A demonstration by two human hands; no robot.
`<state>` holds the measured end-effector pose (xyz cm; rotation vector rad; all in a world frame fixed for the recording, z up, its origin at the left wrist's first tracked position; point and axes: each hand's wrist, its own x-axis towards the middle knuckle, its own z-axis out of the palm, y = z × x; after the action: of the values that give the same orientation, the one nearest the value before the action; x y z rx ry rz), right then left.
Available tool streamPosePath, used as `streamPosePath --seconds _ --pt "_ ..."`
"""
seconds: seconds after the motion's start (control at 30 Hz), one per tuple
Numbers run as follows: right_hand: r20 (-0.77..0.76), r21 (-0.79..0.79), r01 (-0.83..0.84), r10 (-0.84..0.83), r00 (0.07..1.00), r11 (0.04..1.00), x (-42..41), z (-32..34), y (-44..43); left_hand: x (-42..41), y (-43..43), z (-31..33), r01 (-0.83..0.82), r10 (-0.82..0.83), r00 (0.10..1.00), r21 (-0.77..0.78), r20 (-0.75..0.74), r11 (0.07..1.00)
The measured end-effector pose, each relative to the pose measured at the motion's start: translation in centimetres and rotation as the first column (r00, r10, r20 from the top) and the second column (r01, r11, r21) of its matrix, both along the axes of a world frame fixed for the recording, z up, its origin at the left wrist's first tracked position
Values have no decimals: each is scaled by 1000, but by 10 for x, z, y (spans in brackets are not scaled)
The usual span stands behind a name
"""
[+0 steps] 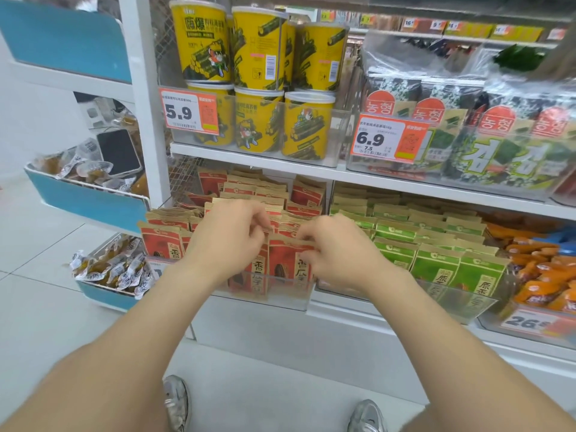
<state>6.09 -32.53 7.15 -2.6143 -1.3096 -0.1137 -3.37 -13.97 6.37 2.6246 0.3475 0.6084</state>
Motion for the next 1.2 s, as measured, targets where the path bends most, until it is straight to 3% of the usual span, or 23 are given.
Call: streamPosePath --seconds 0.1,0.17,0.23,0.33,0.43,0.53,0.67,0.77,0.93,1.03,1.13,1.2 --pt "-134 398 120 -72 988 910 1 10 -11 -1 0 -2 -49 49 999 -19 -3 999" --pt "-250 633 224 -77 965 741 -1 16 -16 0 -4 -1 -47 52 997 -85 54 995" --pt "-352 771 315 -43 935 553 -4 21 -19 0 -12 4 -15 48 986 -201 160 980" --pt "-462 833 428 15 887 352 -8 28 -19 0 -25 13 135 -9 955 -404 297 905" --pt "-556 812 502 135 820 299 -13 29 -13 3 -38 17 308 -91 926 -594 367 743" --pt "-598 799 543 253 760 259 -16 26 -6 7 -50 12 302 -11 929 -738 371 604" --pt "-635 770 598 341 693 222 -16 20 5 15 -57 4 318 121 901 -824 416 469" --pt "-651 754 620 378 658 219 -19 14 13 20 -61 3 322 172 876 -812 451 487" --pt "-500 863 453 256 827 224 -23 14 16 26 -71 5 320 141 887 -806 440 498" --pt "-377 890 323 118 919 322 -26 13 10 22 -77 10 389 100 880 -827 463 405" --pt "-119 817 127 -51 992 563 -28 7 3 20 -80 12 475 32 862 -830 505 292" --pt "-47 799 77 -66 997 597 -31 4 3 19 -82 13 499 39 853 -835 521 233"
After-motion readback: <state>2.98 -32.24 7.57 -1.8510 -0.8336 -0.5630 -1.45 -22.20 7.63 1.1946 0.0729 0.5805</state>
